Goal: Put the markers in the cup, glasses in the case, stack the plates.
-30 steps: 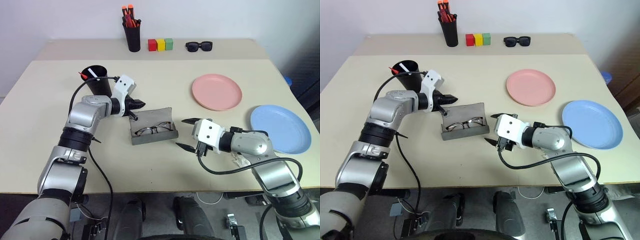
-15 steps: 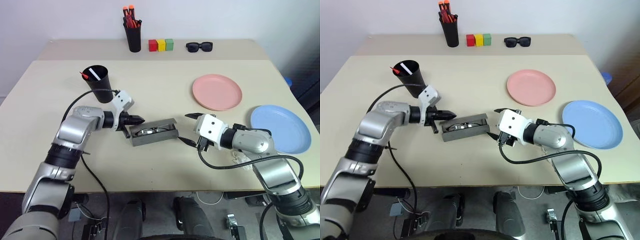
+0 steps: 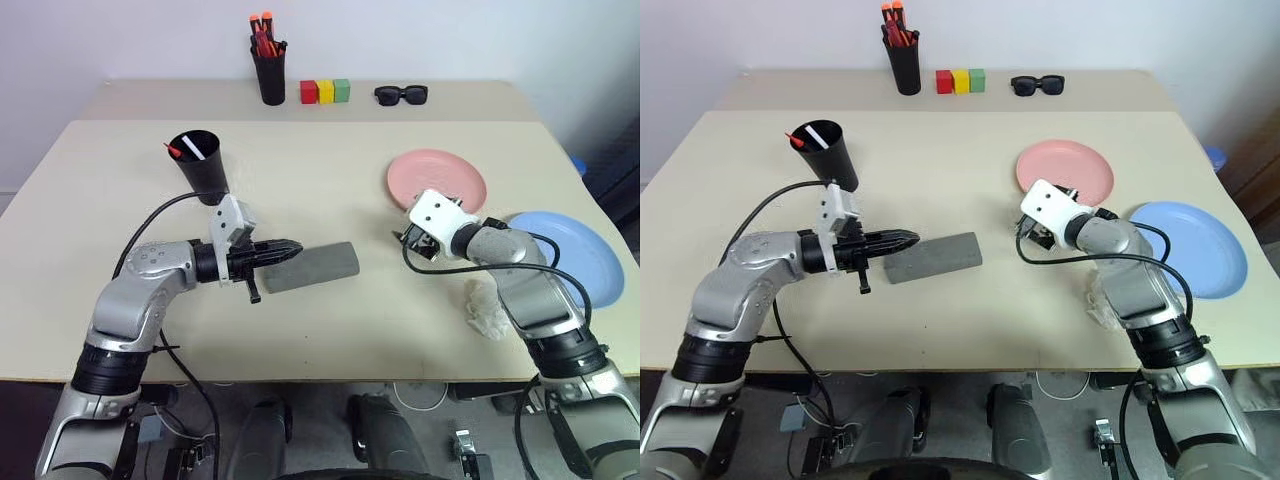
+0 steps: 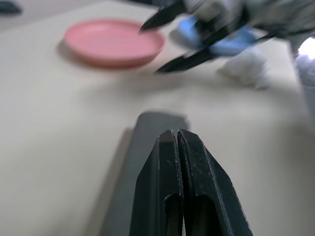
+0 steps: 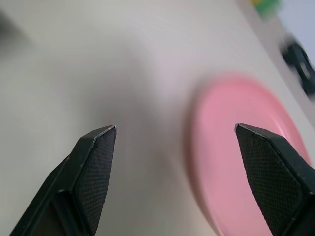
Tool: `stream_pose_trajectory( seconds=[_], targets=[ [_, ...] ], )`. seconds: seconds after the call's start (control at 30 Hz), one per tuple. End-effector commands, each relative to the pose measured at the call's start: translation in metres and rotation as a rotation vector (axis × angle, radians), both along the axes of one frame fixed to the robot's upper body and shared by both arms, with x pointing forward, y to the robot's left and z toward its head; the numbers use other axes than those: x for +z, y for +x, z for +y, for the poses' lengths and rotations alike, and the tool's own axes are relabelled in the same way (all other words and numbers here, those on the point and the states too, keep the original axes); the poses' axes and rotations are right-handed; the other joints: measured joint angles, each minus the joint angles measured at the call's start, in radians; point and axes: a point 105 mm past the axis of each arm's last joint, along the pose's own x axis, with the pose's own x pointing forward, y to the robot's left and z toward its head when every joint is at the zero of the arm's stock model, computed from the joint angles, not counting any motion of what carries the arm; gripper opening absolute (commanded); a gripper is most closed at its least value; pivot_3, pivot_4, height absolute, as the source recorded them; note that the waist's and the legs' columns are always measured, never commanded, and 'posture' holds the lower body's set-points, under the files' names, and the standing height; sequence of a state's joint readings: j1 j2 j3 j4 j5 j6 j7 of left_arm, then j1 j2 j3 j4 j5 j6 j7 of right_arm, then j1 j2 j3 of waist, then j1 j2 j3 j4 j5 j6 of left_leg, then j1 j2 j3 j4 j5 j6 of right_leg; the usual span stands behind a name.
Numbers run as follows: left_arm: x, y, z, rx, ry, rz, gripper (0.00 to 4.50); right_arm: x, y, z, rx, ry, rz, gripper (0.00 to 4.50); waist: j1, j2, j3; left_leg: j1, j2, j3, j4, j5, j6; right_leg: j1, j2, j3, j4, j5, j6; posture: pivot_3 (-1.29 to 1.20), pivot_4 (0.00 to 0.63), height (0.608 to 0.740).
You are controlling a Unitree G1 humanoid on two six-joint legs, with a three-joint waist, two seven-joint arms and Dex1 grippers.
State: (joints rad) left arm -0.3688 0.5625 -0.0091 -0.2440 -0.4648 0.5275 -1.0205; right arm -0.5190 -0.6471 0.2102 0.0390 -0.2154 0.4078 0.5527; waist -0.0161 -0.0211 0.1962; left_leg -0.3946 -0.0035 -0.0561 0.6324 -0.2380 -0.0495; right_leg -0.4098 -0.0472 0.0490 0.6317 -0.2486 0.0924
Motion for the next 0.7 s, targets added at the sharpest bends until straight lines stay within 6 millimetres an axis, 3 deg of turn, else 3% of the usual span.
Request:
stream_pose_trajectory(
  seconds=[0.03, 0.1, 0.37, 0.5, 0.6, 0.7],
  targets=[
    [0.012, -0.017, -0.009, -0.06, -0.062, -0.059, 0.05, 0.003, 0.018, -0.013, -0.054, -0.082, -0.081, 3.93, -0.003, 0.0, 0.0, 0.0, 0.0, 0.0, 0.0, 0.0, 0.0, 0.0, 0.0, 0.0, 0.0, 0.0, 0.0, 0.0, 0.15, 0.74],
    [0.015, -0.022, -0.014, -0.074, -0.086, -0.061, 0.05, -0.005, 0.024, -0.019, -0.068, -0.122, -0.082, 3.93, -0.005, 0.0, 0.0, 0.0, 0.0, 0.001, 0.0, 0.0, 0.0, 0.0, 0.0, 0.0, 0.0, 0.001, 0.001, 0.0, 0.15, 0.74],
    [0.014, -0.03, -0.025, -0.075, -0.107, -0.051, 0.0, -0.009, 0.031, -0.018, -0.04, -0.162, -0.113, 0.05, -0.004, 0.0, 0.0, 0.002, 0.0, 0.001, 0.001, 0.0, 0.0, 0.002, 0.001, 0.001, 0.0, 0.001, 0.001, 0.0, 0.15, 0.74],
    [0.01, -0.031, -0.028, -0.077, -0.103, -0.044, 0.0, -0.001, 0.027, -0.014, -0.006, -0.203, -0.167, 0.05, -0.004, 0.0, 0.0, 0.002, 0.0, 0.0, 0.0, 0.0, 0.0, 0.002, 0.001, 0.001, 0.0, 0.001, 0.002, 0.0, 0.15, 0.74],
    [0.009, -0.031, -0.031, -0.086, -0.106, -0.04, 0.0, 0.018, 0.02, -0.016, 0.011, -0.226, -0.245, 0.05, -0.004, 0.0, 0.0, 0.002, 0.0, 0.0, 0.0, 0.0, 0.0, 0.002, 0.001, 0.001, 0.0, 0.001, 0.002, 0.0, 0.15, 0.74],
    [0.008, -0.029, -0.037, -0.108, -0.113, -0.035, 0.0, 0.036, 0.002, -0.036, -0.013, -0.21, -0.259, 0.05, 0.002, 0.001, 0.0, 0.002, 0.0, 0.0, 0.0, 0.0, 0.0, 0.002, 0.001, 0.001, 0.0, 0.001, 0.002, 0.0, 0.15, 0.74]
  ],
)
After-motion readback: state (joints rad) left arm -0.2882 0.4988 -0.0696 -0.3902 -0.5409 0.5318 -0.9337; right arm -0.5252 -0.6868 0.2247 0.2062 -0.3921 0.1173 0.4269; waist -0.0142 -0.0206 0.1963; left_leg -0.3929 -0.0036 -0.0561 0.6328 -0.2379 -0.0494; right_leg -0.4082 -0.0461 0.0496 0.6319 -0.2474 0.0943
